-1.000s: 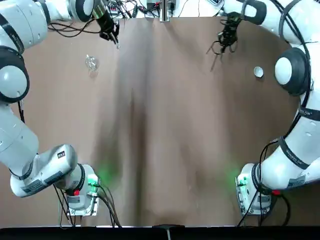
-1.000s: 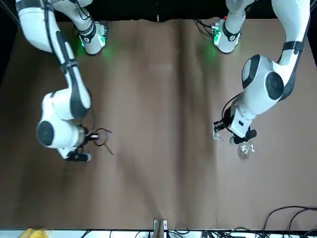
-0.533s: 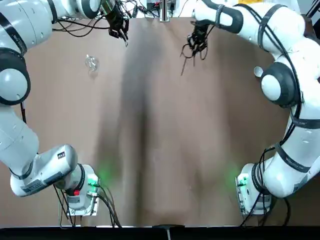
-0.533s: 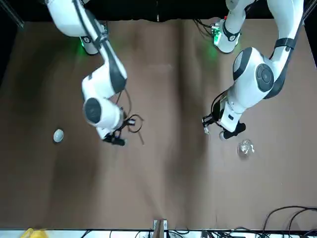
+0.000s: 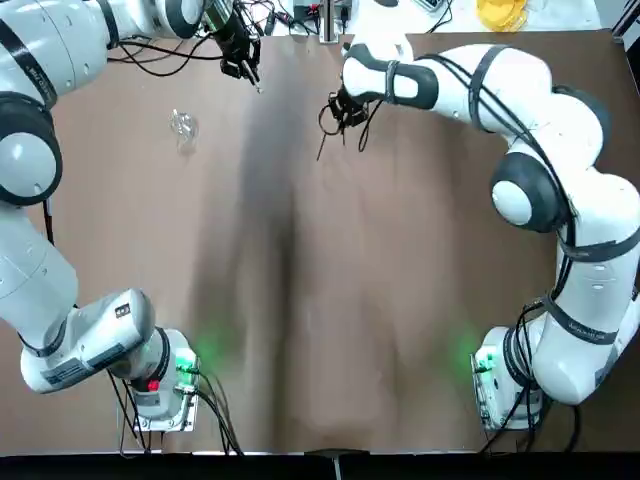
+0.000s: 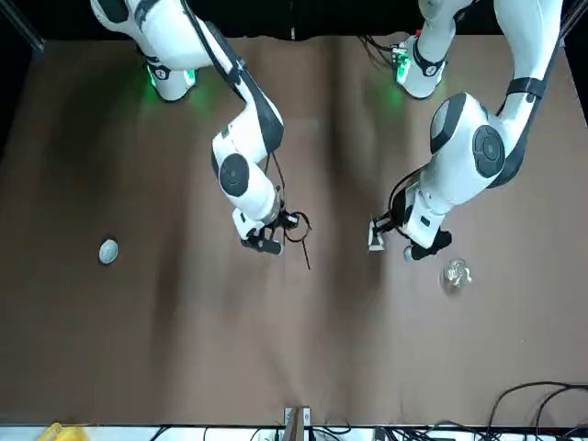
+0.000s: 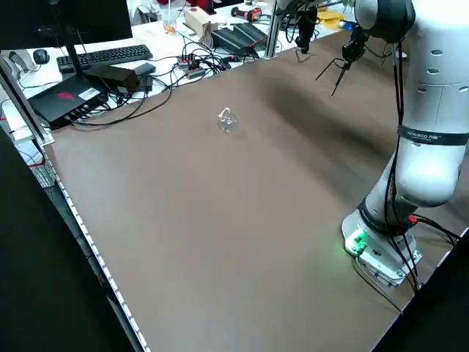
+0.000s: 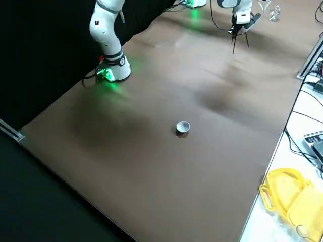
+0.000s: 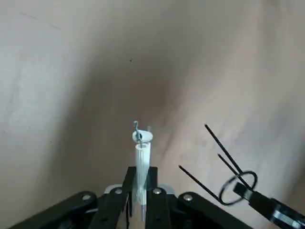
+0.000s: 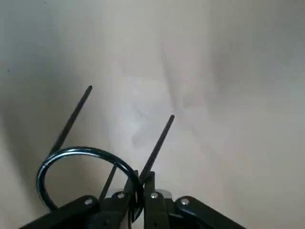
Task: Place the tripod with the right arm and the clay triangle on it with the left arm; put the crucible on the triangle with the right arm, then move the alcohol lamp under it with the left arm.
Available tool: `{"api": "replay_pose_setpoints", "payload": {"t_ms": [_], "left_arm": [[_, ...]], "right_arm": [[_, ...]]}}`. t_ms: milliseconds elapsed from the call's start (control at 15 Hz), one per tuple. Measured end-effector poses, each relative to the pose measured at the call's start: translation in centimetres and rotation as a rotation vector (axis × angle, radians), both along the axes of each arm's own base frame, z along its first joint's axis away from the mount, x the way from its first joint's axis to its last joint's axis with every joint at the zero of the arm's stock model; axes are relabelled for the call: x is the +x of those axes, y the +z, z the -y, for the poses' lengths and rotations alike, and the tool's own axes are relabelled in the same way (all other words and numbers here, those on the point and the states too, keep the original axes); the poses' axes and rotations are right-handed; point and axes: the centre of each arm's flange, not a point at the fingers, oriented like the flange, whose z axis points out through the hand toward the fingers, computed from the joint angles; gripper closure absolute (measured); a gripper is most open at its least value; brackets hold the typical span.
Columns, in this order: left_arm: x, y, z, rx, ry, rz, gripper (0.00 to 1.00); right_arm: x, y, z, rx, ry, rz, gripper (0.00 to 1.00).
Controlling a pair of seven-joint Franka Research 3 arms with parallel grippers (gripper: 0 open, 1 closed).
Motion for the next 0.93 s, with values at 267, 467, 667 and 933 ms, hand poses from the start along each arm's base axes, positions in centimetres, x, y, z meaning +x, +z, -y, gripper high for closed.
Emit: {"api": "replay_pose_setpoints", "payload": {"t_ms": [267,467,667,933], "left_arm": [[-0.3,-0.3,0.9,-0.002,-0.014,-0.006,0.88],[-0.5,-0.7,1.4,-0.007,-0.024,-0.016,0.88],[-0.6,-1.4,2.6,-0.019,-0.042,-0.03,0.88],[-0.5,-1.9,2.9,-0.03,-0.047,-0.04,0.88]], "right_arm": [[-0.4,-1.3,-1.1,0.014,-0.002,0.005,0.92],[-1.2,-1.3,-2.2,0.019,0.008,-0.001,0.92],[-1.9,-1.4,-3.1,0.02,0.014,-0.001,0.87],[-1.4,-0.3,-3.4,0.037,0.006,0.016,0.51]]}}
